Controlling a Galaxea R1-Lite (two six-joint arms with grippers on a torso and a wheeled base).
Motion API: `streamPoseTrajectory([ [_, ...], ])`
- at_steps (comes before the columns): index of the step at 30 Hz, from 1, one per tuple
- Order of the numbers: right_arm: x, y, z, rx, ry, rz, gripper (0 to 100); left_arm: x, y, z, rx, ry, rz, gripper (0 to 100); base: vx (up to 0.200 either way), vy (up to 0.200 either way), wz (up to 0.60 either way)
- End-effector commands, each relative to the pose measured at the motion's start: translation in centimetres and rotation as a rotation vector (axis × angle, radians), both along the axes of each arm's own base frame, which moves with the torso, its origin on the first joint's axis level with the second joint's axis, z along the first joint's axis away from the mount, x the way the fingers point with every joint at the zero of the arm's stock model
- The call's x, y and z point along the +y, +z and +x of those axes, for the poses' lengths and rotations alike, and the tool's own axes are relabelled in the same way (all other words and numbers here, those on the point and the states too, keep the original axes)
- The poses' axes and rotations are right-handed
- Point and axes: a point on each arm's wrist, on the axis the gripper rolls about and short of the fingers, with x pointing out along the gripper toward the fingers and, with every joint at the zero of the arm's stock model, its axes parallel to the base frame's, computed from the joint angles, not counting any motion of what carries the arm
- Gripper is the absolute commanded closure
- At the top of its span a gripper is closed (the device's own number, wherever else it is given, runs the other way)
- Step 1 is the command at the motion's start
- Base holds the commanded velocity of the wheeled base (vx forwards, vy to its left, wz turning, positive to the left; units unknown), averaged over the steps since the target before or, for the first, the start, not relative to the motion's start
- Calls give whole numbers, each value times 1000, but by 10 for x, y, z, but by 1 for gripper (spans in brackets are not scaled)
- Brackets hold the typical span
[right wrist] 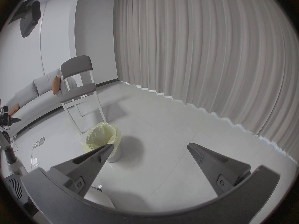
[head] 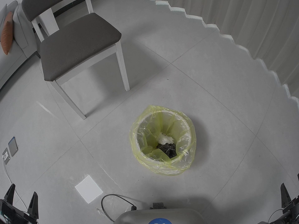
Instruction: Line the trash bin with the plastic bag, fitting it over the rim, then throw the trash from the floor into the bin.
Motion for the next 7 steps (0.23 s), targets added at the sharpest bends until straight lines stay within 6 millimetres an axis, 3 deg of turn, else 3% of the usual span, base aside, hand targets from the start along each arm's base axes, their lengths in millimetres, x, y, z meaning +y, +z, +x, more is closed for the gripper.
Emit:
streamPoseTrajectory([
  [1,0,-5,0,3,-1,1,0,0,-5,1,22,0,-2,0,0,0,0],
  [7,0,-5,0,2,-6,6,0,0,-5,1,22,0,-2,0,0,0,0],
])
